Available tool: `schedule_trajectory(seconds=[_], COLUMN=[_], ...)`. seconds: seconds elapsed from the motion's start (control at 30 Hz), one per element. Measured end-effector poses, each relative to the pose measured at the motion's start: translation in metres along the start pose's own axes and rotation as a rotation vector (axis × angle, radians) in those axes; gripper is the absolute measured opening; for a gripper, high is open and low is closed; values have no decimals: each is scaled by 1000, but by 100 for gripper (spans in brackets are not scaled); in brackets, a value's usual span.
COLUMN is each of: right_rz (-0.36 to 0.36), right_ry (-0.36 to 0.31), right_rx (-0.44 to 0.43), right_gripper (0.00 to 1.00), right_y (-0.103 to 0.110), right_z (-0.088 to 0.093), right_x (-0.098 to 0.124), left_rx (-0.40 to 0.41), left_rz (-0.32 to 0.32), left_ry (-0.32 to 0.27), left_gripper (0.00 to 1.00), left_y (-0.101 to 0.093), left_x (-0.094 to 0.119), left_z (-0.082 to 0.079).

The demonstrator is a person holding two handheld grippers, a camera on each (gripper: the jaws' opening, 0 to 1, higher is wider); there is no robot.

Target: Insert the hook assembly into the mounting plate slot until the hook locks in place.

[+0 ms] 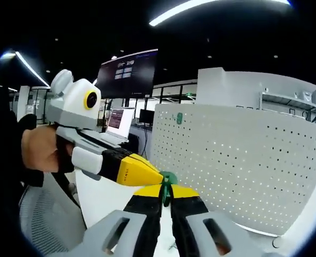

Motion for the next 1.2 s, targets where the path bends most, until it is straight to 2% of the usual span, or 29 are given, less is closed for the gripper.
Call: schedule_trajectory(seconds=[0.3, 0.83, 1.0, 1.1, 1.2], right_rz=[-60, -129, -108, -53, -18], right_ry=[-6, -77, -83, -79, -75], right_rx=[-42, -92, -82, -52, -63], right_gripper=[2, 1, 1, 0, 0], right_y=[2, 5, 9, 8, 11], right_z=[-10, -23, -32, -39, -45], right_x=[-1, -9, -8, -7, -6], left_rx=[36, 9, -11, -33, -43], left_rz=[-61, -158, -152, -127, -105], left_ry=[2, -62, -93, -112, -138], left_gripper=[1, 1, 1, 2, 2], left_y=[-3, -3, -2, 0, 1], left_x=[9, 21, 24, 21, 21], left_z=[-8, -21, -27, -32, -36])
Point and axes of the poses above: the point that each gripper's makers call its tool centre point, and the gripper's own axes: x roughly backward along the fingers, y roughly to its left, z roughly out of its underside, the point moved 8 cm from there along x, roughly backward along the fingers, and after that the axes turned 6 degrees about -x, right-handed, at the moved point
